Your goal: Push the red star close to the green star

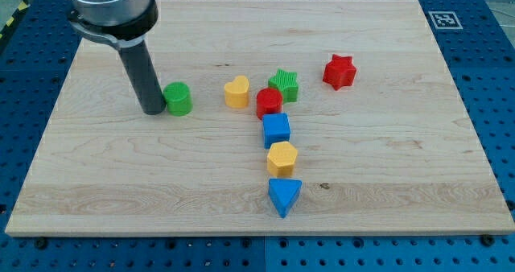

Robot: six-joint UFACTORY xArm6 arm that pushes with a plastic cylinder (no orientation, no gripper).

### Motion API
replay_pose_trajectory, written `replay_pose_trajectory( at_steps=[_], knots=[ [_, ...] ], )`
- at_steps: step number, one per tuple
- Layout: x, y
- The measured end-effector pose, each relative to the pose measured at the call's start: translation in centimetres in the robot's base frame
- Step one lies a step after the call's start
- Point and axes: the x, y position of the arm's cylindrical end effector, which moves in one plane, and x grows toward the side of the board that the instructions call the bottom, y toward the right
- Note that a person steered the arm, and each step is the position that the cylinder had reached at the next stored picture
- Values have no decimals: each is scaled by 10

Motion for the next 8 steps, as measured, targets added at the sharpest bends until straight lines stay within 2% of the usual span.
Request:
replay_pose_trajectory(
  at_steps=[3, 4, 5, 6, 7, 8],
  knots=[
    [-2, -5],
    [-37, -31],
    [-94, -8],
    [-128, 52],
    [-143, 144],
    [-140, 245]
  ],
)
